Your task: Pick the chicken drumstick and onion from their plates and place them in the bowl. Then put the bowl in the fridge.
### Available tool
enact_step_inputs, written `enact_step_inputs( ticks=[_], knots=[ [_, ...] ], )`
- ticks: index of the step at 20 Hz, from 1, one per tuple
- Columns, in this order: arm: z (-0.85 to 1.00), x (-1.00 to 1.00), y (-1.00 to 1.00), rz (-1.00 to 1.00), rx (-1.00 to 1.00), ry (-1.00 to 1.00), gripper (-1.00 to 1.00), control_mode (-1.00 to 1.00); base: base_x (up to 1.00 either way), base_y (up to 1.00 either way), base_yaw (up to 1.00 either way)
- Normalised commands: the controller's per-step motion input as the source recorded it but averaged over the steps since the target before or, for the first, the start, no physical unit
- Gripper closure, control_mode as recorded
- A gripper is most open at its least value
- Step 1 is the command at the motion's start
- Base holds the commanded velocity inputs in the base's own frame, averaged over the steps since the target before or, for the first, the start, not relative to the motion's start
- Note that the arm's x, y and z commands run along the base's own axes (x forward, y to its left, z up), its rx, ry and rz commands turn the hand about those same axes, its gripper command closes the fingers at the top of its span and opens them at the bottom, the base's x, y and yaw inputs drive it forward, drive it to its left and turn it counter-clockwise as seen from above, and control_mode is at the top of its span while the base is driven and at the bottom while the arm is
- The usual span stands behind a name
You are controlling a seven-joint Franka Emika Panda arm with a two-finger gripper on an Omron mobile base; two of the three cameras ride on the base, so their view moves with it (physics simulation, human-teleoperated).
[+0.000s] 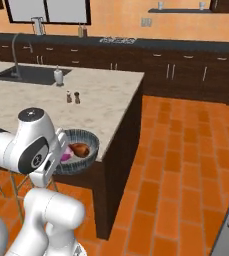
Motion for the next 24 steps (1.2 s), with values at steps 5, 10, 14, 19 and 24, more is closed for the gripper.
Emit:
enact_step_inputs(
  ticks=[5,10,14,19,24],
  knots=[
    [0.00,0.00,0.00,0.00,0.00,0.00,1.00,1.00,0.05,-0.85,-0.12],
    [0.00,0.00,0.00,0.00,0.00,0.00,1.00,1.00,0.47,-0.11,-0.26],
    [0.00,0.00,0.00,0.00,0.00,0.00,1.00,1.00,0.35,-0.35,-0.14],
    [0.00,0.00,0.00,0.00,0.00,0.00,1.00,1.00,0.28,-0.57,-0.19],
    [0.00,0.00,0.00,0.00,0.00,0.00,1.00,1.00,0.60,-0.22,-0.12]
  ],
)
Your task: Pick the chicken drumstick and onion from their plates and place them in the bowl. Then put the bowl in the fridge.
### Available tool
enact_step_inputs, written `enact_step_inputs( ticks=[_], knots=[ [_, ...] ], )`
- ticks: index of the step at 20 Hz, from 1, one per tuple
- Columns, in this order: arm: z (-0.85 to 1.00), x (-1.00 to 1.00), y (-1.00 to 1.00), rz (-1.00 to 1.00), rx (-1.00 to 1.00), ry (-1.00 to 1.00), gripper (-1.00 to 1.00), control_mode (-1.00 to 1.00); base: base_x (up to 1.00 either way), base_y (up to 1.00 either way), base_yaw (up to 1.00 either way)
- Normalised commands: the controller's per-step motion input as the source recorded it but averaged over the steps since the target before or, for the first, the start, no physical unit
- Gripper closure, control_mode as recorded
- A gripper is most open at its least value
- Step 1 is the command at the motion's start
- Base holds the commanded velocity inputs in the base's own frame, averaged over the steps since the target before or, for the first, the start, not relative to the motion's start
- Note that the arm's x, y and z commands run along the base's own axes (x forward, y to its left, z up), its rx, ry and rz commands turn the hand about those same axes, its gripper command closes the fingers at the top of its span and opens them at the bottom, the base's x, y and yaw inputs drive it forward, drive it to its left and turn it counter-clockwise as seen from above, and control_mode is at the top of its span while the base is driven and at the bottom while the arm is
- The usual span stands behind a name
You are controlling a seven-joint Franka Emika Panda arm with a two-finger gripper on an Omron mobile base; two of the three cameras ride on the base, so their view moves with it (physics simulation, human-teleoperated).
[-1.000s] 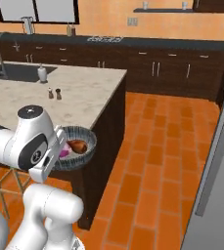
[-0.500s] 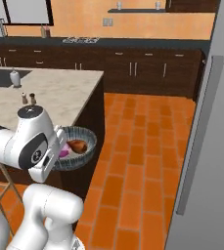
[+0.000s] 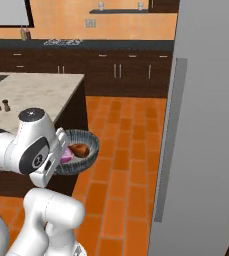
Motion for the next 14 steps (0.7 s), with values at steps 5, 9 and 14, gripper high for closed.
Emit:
enact_step_inputs(
  ticks=[5,9,14],
  knots=[
    [0.00,0.00,0.00,0.00,0.00,0.00,1.00,1.00,0.69,0.03,-0.02],
    [0.00,0.00,0.00,0.00,0.00,0.00,1.00,1.00,0.75,0.11,-0.05],
    [0.00,0.00,0.00,0.00,0.00,0.00,1.00,1.00,0.87,0.14,-0.09]
  ],
)
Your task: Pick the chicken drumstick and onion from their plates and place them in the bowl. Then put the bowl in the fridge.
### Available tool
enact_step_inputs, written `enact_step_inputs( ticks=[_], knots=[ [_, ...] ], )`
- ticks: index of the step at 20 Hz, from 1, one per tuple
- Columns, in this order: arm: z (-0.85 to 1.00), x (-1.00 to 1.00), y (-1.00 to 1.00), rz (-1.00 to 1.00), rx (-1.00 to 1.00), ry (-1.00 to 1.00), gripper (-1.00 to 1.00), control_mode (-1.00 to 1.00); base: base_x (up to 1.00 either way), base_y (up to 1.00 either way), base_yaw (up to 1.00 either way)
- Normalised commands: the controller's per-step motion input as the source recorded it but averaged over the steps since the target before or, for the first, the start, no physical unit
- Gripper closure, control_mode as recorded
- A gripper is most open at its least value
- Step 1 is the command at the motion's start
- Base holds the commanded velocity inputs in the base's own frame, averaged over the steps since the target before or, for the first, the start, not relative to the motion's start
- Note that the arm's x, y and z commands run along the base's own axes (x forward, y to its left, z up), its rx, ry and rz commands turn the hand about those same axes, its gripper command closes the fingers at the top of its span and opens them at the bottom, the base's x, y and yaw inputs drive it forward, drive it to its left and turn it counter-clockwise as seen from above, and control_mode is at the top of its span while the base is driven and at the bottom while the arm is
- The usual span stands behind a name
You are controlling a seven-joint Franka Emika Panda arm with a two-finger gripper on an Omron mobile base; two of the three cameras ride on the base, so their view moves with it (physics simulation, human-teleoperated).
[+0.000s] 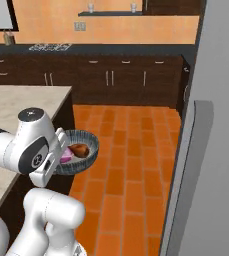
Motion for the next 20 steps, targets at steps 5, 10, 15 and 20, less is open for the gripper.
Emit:
enact_step_inputs(
  ticks=[5,10,15,20],
  knots=[
    [0.00,0.00,0.00,0.00,0.00,0.00,1.00,1.00,0.99,0.02,-0.09],
    [0.00,0.00,0.00,0.00,0.00,0.00,1.00,1.00,1.00,0.00,-0.35],
    [0.00,0.00,0.00,0.00,0.00,0.00,1.00,1.00,0.89,0.00,-0.60],
    [0.00,0.00,0.00,0.00,0.00,0.00,1.00,1.00,0.21,0.06,-0.93]
  ],
)
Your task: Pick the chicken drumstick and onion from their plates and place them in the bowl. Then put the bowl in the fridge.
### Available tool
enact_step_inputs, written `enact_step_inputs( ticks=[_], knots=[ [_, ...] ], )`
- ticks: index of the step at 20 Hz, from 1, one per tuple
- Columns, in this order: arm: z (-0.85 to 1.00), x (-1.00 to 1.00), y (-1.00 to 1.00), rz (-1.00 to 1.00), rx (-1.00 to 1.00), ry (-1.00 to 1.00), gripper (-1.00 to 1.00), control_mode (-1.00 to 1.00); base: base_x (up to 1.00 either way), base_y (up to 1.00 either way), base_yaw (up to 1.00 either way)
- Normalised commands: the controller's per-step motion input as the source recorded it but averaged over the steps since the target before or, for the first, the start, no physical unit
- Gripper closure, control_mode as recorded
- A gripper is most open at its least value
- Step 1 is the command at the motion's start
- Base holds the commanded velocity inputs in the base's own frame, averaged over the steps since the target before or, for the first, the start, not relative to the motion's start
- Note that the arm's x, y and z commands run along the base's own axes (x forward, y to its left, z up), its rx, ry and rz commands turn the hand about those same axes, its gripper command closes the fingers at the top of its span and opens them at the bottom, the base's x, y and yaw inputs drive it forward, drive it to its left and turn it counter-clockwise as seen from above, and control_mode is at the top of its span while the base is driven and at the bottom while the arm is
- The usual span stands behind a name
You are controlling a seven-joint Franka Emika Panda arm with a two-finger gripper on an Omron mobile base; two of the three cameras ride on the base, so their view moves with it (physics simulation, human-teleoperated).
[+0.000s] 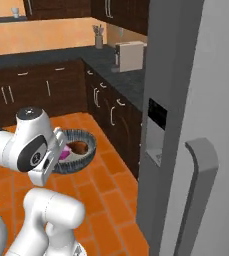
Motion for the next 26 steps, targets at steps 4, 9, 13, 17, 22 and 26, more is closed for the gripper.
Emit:
enact_step_inputs(
  ticks=[4,9,13,17,22,26],
  knots=[
    [0.00,0.00,0.00,0.00,0.00,0.00,1.00,1.00,0.60,0.54,-0.76],
    [0.00,0.00,0.00,0.00,0.00,0.00,1.00,1.00,0.82,0.78,-0.64],
    [0.00,0.00,0.00,0.00,0.00,0.00,1.00,1.00,0.83,0.89,-0.19],
    [0.00,0.00,0.00,0.00,0.00,0.00,1.00,1.00,0.51,0.43,0.55],
    [0.00,0.00,0.00,0.00,0.00,0.00,1.00,1.00,0.15,0.35,0.74],
    [0.00,0.00,0.00,0.00,0.00,0.00,1.00,1.00,0.46,0.64,0.54]
  ],
)
